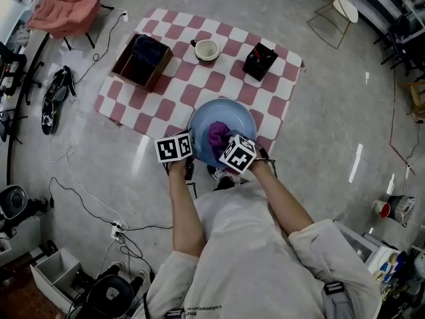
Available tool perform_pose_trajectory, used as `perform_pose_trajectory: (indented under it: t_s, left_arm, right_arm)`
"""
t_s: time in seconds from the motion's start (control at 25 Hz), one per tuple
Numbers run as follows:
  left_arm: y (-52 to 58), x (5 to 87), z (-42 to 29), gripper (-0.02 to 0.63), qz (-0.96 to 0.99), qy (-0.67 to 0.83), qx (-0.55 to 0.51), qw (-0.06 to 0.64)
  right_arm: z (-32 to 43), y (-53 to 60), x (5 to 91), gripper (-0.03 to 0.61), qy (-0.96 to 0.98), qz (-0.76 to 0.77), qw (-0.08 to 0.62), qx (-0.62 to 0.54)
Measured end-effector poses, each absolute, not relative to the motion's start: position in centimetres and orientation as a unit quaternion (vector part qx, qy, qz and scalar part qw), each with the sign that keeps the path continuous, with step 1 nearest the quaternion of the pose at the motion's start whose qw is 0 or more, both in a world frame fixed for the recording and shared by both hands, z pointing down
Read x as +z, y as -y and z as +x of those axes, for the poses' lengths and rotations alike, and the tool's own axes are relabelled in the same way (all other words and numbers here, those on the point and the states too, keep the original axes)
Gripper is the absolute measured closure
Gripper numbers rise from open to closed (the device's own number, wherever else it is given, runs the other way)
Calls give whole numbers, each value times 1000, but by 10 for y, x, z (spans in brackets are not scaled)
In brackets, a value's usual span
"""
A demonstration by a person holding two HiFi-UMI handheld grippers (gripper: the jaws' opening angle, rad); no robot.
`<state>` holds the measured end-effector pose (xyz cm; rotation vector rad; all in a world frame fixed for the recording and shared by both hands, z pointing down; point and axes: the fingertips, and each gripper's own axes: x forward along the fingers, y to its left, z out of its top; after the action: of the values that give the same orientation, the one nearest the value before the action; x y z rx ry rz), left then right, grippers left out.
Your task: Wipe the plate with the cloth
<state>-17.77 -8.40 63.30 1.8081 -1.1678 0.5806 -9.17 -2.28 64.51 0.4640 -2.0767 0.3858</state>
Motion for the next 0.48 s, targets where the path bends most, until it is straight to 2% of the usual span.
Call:
perform_pose_trajectory:
  t_s: [0.48]
  left_arm:
    - [78, 642, -183, 588, 719, 482, 212, 453]
  right_arm:
    - [-108, 48, 643, 451, 858, 248, 415, 176]
